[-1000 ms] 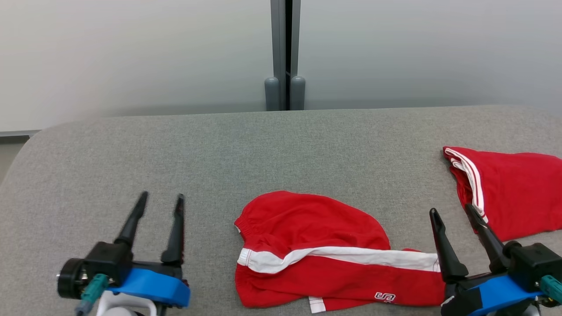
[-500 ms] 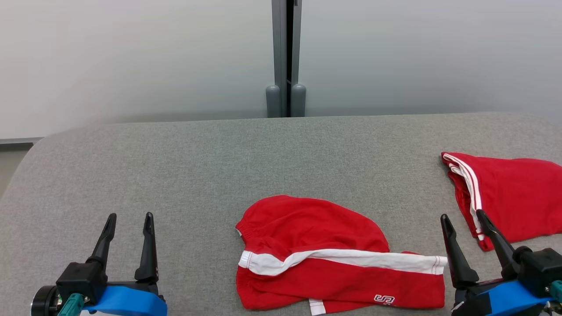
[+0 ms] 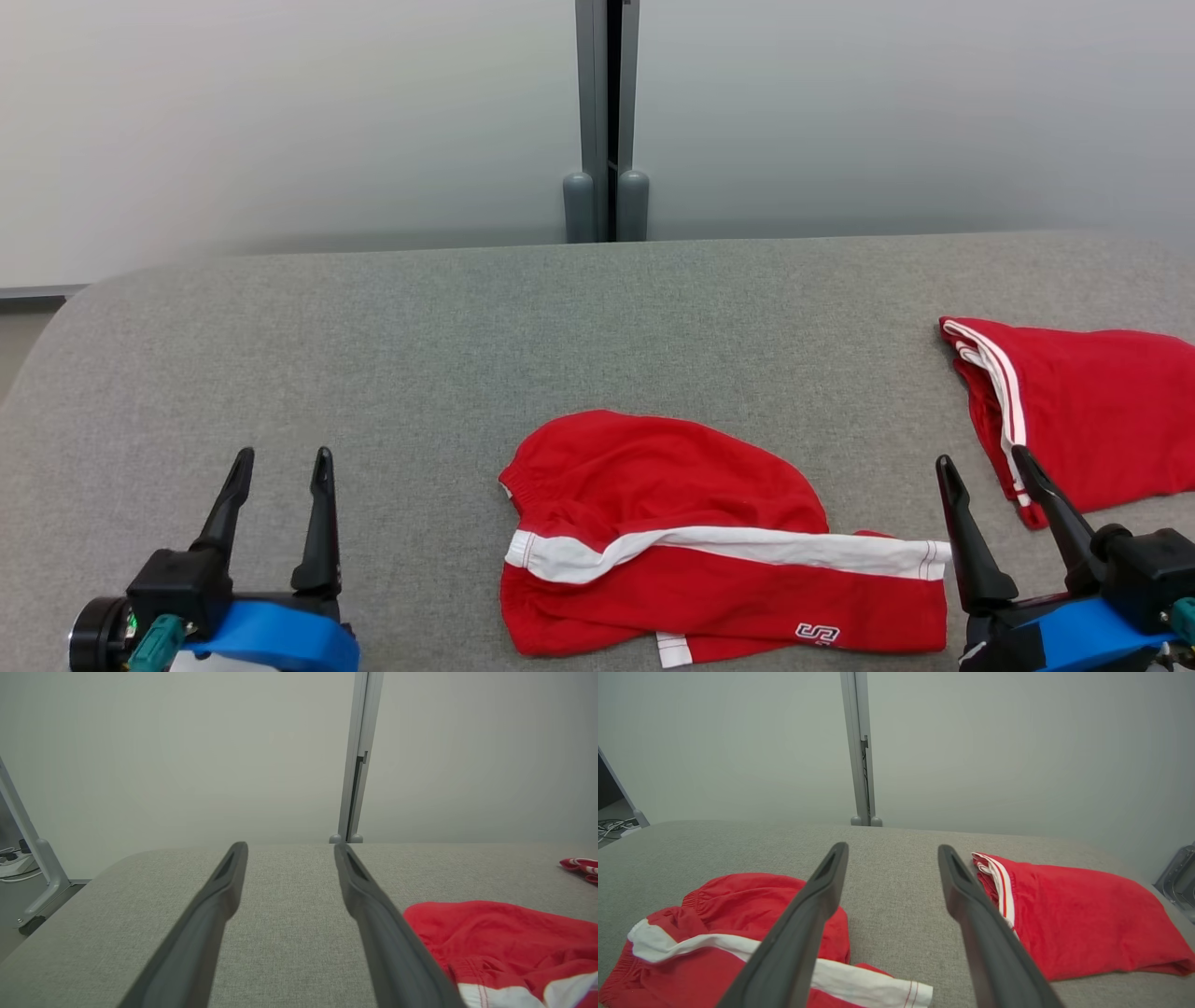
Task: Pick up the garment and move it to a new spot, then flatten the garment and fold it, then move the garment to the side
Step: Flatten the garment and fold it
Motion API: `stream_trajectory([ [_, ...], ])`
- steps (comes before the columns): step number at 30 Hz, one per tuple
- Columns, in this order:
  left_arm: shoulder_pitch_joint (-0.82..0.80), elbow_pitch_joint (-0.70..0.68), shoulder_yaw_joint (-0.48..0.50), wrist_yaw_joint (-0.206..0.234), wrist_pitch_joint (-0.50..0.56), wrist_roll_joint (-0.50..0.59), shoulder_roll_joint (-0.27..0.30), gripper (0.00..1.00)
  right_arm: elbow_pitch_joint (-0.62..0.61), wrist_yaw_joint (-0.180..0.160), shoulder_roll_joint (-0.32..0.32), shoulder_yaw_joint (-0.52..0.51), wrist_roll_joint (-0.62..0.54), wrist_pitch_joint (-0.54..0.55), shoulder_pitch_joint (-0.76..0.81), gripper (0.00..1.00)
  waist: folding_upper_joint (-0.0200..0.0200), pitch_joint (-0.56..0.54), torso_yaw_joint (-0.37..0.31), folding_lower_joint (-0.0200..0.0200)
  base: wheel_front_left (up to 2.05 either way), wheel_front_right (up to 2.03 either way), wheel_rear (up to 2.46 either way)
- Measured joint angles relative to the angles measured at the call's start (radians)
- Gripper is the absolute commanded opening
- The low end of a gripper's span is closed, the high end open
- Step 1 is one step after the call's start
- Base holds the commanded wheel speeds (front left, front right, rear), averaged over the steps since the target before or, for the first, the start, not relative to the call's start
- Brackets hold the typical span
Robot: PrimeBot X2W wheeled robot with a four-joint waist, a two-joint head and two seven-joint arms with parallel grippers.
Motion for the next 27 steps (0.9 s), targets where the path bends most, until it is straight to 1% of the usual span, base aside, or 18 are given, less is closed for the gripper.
stream_trajectory([
  [2,-0.013,-0.010,-0.013,-0.003,0.010,0.009,0.006,1.00,-0.001,0.000,0.001,0.001,0.000,0.000,0.000,1.00,0.0000,0.007,-0.001,0.0000,0.00,0.00,0.00],
  [3,-0.025,-0.019,-0.027,-0.012,0.021,0.011,0.005,1.00,-0.001,0.000,0.001,0.002,0.000,0.000,0.000,1.00,0.0000,0.011,-0.001,0.0000,0.00,0.00,0.00],
  [6,-0.058,-0.031,-0.098,-0.058,0.104,0.018,-0.002,1.00,0.002,0.000,0.001,0.010,0.000,-0.002,-0.006,1.00,0.0000,0.027,-0.005,0.0000,0.00,0.00,0.00],
  [10,-0.090,-0.021,-0.199,-0.126,0.236,0.007,-0.033,1.00,0.014,0.000,0.002,0.018,0.002,-0.010,-0.017,1.00,0.0000,0.049,-0.019,0.0002,0.00,0.00,0.00],
  [13,-0.098,0.005,-0.255,-0.161,0.326,-0.016,-0.052,1.00,0.020,0.000,0.004,0.018,0.004,-0.014,-0.021,1.00,0.0000,0.059,-0.032,0.0001,0.00,0.00,0.00],
  [15,-0.099,0.029,-0.278,-0.175,0.371,-0.023,-0.057,1.00,0.024,0.000,0.004,0.016,0.005,-0.018,-0.021,1.00,0.0000,0.066,-0.039,0.0001,0.00,0.00,0.00],
  [17,-0.105,0.052,-0.289,-0.177,0.397,-0.029,-0.061,1.00,0.026,0.000,0.004,0.018,0.005,-0.020,-0.024,1.00,0.0001,0.074,-0.046,0.0002,0.00,0.00,0.00],
  [23,-0.129,0.112,-0.292,-0.177,0.423,-0.038,-0.067,1.00,0.030,0.000,0.007,0.019,0.005,-0.026,-0.034,1.00,0.0000,0.097,-0.062,0.0001,0.00,0.00,0.00],
  [24,-0.132,0.124,-0.293,-0.177,0.430,-0.039,-0.067,0.81,0.032,0.000,0.007,0.019,0.005,-0.026,-0.037,1.00,0.0000,0.101,-0.064,0.0001,0.00,0.00,0.00],
  [25,-0.136,0.136,-0.292,-0.177,0.430,-0.040,-0.067,0.47,0.034,0.000,0.007,0.018,0.005,-0.027,-0.038,1.00,0.0000,0.104,-0.066,0.0001,0.00,0.00,0.00],
  [27,-0.145,0.153,-0.292,-0.183,0.430,-0.046,-0.070,0.00,0.038,0.000,0.008,0.016,0.005,-0.028,-0.041,1.00,0.0000,0.110,-0.069,0.0001,0.00,0.00,0.00],
])
